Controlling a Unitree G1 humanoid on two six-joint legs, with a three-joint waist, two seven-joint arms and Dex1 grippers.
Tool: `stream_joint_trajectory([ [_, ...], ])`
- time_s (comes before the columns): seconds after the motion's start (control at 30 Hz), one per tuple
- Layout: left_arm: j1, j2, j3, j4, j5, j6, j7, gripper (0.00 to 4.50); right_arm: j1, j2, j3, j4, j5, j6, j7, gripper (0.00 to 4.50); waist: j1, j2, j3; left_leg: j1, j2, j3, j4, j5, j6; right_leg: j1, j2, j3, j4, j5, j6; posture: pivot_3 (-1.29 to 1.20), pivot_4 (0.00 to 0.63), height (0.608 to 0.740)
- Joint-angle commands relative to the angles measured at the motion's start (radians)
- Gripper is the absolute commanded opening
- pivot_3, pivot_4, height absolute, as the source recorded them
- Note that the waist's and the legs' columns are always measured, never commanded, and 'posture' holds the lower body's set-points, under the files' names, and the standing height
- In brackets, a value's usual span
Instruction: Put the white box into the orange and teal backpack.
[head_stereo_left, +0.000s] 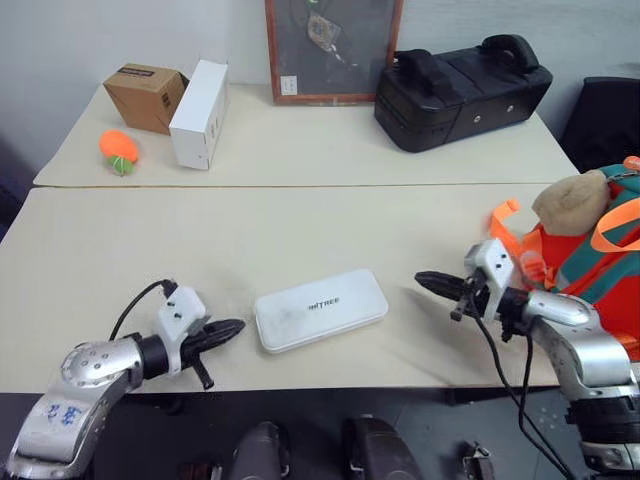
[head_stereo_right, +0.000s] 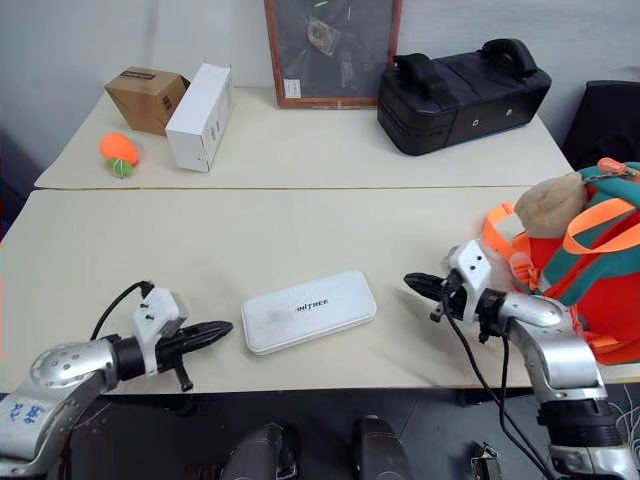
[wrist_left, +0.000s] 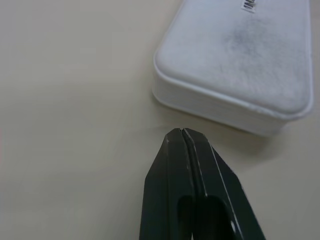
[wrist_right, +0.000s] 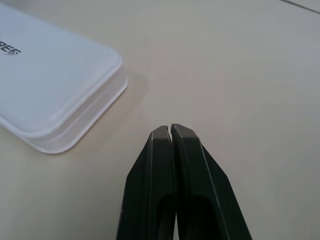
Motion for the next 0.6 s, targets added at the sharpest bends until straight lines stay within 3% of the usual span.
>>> stream_joint_trajectory([
  [0.03,-0.043,-0.005,-0.039,0.029,0.01,-0.011,-0.011,0.0,-0.003,0.016,0.023,-0.015,-0.011,-0.038,0.023,0.05,0.0,0.0,0.0,0.0,0.0,0.0,0.0,0.0,0.0,0.0,0.0,0.0,0.0,0.0,0.0,0.0,0.15,0.74],
  [0.6,-0.287,-0.067,-0.135,0.272,0.059,-0.064,-0.041,0.0,0.127,0.017,0.021,-0.204,0.041,0.04,0.019,0.05,0.0,0.0,0.0,0.0,0.0,0.0,0.001,0.001,0.0,0.001,0.0,-0.001,0.002,0.0,0.001,0.0,0.15,0.74],
])
